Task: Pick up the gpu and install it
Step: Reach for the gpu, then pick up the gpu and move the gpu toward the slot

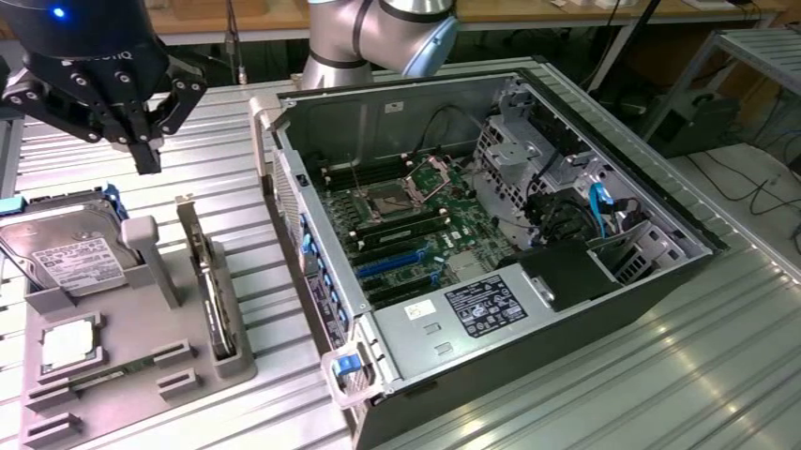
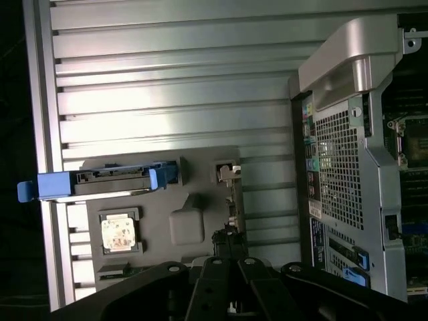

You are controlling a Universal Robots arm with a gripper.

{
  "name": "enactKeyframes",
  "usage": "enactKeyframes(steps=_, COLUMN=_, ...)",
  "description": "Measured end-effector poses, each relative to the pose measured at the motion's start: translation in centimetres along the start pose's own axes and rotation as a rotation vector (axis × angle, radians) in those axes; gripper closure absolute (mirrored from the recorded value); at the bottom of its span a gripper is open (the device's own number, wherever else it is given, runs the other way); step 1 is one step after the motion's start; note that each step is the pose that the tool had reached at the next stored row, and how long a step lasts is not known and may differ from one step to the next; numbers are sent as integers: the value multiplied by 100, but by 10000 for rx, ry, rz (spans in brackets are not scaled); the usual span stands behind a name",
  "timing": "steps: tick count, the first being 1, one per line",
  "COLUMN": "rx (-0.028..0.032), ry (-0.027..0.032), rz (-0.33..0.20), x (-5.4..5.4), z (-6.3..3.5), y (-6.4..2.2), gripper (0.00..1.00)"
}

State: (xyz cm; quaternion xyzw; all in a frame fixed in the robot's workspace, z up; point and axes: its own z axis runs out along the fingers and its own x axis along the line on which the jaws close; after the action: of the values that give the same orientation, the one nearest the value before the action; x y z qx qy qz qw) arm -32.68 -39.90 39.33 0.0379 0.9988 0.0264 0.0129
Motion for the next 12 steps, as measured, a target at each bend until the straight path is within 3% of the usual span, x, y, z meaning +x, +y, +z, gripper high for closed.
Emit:
enactKeyframes(steps=9, rx=0, ry=0, rz=1, x=0, z=0, y=0, gripper=89)
enactKeyframes(steps=12, rx=0, ry=0, rz=0, x=0, z=0, y=0, gripper=70)
